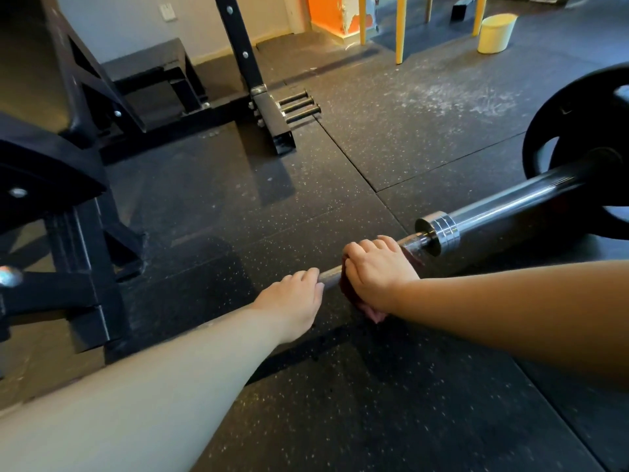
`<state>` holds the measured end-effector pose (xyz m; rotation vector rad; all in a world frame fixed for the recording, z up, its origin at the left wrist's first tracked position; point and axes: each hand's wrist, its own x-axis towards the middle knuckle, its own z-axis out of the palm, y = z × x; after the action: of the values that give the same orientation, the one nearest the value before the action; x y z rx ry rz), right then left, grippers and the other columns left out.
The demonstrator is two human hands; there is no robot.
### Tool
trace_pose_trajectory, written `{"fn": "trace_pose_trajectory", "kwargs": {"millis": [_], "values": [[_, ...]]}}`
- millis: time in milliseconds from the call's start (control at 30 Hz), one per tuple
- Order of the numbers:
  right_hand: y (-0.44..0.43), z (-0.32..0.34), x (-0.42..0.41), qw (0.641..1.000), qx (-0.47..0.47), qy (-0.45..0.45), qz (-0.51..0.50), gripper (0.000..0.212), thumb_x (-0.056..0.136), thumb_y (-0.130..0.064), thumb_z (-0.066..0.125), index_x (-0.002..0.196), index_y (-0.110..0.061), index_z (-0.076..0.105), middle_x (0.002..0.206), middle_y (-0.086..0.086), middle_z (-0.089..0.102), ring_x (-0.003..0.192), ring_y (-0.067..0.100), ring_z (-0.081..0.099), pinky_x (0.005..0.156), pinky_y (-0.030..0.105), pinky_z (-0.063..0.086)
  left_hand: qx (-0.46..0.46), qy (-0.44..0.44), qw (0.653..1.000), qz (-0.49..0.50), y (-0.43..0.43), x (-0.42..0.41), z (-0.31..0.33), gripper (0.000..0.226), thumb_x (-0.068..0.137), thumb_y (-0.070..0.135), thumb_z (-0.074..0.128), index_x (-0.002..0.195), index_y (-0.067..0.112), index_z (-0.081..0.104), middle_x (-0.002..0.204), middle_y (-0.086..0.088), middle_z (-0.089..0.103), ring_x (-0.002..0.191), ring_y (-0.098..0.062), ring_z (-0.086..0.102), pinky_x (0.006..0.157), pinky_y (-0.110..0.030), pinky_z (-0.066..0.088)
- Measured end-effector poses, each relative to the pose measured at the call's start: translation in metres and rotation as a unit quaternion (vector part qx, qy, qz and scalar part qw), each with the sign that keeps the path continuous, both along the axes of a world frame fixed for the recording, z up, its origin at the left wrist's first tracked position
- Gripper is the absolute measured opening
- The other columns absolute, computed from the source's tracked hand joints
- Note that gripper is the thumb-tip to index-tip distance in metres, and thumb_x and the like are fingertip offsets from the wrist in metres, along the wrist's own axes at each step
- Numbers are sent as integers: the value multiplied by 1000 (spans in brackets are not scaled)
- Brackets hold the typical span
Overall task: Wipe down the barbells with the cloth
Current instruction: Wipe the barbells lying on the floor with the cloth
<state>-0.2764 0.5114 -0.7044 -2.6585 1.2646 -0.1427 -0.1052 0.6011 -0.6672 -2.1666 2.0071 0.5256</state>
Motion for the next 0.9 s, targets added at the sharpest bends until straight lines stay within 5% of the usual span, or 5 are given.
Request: {"fn": "trace_pose_trajectory", "kwargs": {"millis": [100,300,500,700,900], "values": [[12,1,16,996,10,17,89,42,109,-39,27,144,-24,42,141,2,53,131,26,49,119,43,26,6,0,1000,-3,5,4,3,53,111,42,20,156,18,31,156,-3,43,140,-23,45,113,-44,41],[-17,15,-19,988,-1,85,131,47,106,-52,18,147,-33,32,131,-3,57,122,22,56,107,42,39,28,-21,999,-4,14,17,10,49,111,42,22,152,19,34,145,-3,51,121,-21,57,100,-43,51],[13,10,16,994,0,74,79,42,110,-39,27,145,-21,40,146,5,50,139,25,43,126,46,7,31,-21,999,-4,22,24,14,51,111,42,24,156,21,29,152,-1,46,131,-20,53,103,-38,50],[6,20,13,981,44,80,169,48,110,-46,24,154,-27,29,144,2,51,133,26,48,119,43,29,24,-33,999,-7,22,26,10,51,110,41,24,156,18,30,152,-3,48,132,-23,53,105,-40,48],[7,14,27,996,18,71,55,37,107,-42,25,123,-21,51,128,6,62,119,29,57,108,45,37,32,-40,999,2,21,22,11,51,111,40,24,157,19,26,154,-4,44,133,-24,51,105,-41,48]]}}
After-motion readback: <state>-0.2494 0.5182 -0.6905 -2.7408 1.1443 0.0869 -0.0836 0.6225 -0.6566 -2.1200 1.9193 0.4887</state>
